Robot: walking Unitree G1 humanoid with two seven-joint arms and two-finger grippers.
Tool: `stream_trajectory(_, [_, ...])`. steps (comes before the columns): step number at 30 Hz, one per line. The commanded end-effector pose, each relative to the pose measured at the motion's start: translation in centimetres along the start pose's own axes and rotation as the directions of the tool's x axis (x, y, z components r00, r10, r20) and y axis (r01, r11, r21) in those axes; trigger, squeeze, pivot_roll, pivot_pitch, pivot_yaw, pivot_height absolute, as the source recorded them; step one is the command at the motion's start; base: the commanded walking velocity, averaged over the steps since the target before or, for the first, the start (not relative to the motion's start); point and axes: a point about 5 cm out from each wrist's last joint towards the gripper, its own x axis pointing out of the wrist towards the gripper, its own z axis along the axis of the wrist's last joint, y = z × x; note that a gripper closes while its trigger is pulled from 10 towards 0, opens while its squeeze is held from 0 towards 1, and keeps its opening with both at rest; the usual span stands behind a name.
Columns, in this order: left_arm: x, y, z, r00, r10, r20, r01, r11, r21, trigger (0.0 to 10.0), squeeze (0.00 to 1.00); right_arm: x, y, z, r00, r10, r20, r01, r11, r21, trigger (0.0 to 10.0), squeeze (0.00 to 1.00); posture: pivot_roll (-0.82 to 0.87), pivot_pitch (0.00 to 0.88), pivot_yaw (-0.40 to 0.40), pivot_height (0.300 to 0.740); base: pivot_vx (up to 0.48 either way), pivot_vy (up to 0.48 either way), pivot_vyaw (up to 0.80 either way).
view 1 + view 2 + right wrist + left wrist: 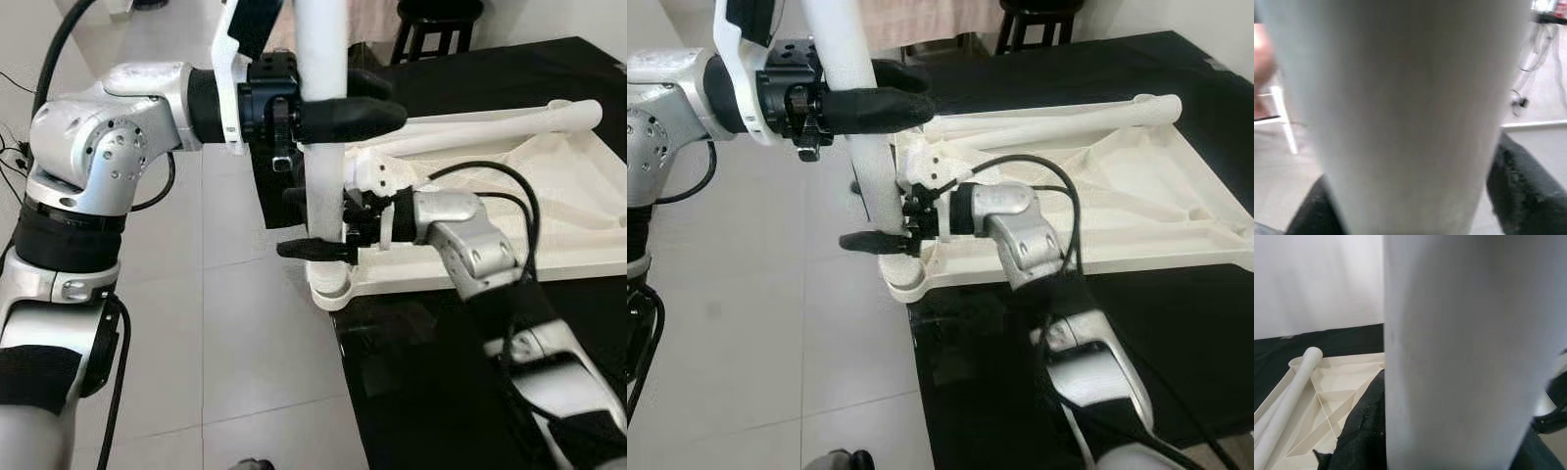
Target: Building children table
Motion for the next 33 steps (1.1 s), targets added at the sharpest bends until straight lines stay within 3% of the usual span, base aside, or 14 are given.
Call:
stream_trajectory(1, [1.3,-0.7,-0.9,0.994,-0.104,-0.025,0.103,0.994,-0.032,0.0,0.00,0.5,-0.2,0.1,0.999,0.035,-0.008,-0.035,0.999,-0.014,0.0,0.00,0.06,0.157,0.049,0.740,0.000,0.000,0.00])
stream_trajectory(6, [2.0,0.0,-1.2,0.991,-0.135,-0.025,0.134,0.990,-0.036,0.0,0.00,0.8,-0.5,-0.1,0.998,0.064,-0.012,-0.065,0.998,-0.021,0.0,0.00,0.06,0.154,0.059,0.740,0.000,0.000,0.00])
stream_trajectory(12, [2.0,0.2,-0.2,0.989,-0.146,0.038,0.147,0.989,-0.029,0.0,0.00,0.9,-0.4,-0.3,0.997,0.080,0.001,-0.080,0.997,-0.019,0.0,0.00,0.05,0.148,0.060,0.740,0.000,0.000,0.00])
stream_trajectory(17, [1.0,-0.9,0.1,0.958,-0.264,0.109,0.275,0.957,-0.096,0.0,0.00,0.9,0.3,-0.8,0.992,0.123,0.034,-0.123,0.992,-0.003,0.0,0.00,0.05,0.130,0.061,0.740,0.000,0.000,0.00])
stream_trajectory(25, [0.6,-1.5,-0.3,0.944,-0.311,0.109,0.322,0.942,-0.100,0.0,0.00,0.9,0.5,-1.0,0.989,0.133,0.066,-0.133,0.991,0.003,0.0,0.00,0.04,0.124,0.062,0.740,0.000,0.000,0.00])
stream_trajectory(30, [1.1,-1.7,-0.6,0.946,-0.303,0.112,0.314,0.945,-0.092,0.0,0.00,0.9,0.6,-1.3,0.989,0.124,0.080,-0.125,0.992,0.010,0.0,0.00,0.04,0.122,0.059,0.740,0.000,0.000,0.00])
stream_trajectory(33, [2.5,-2.0,-0.4,0.947,-0.298,0.120,0.308,0.948,-0.081,0.0,0.00,0.8,0.6,-1.4,0.990,0.112,0.083,-0.113,0.993,0.013,0.0,0.00,0.03,0.121,0.060,0.740,0.000,0.000,0.00])
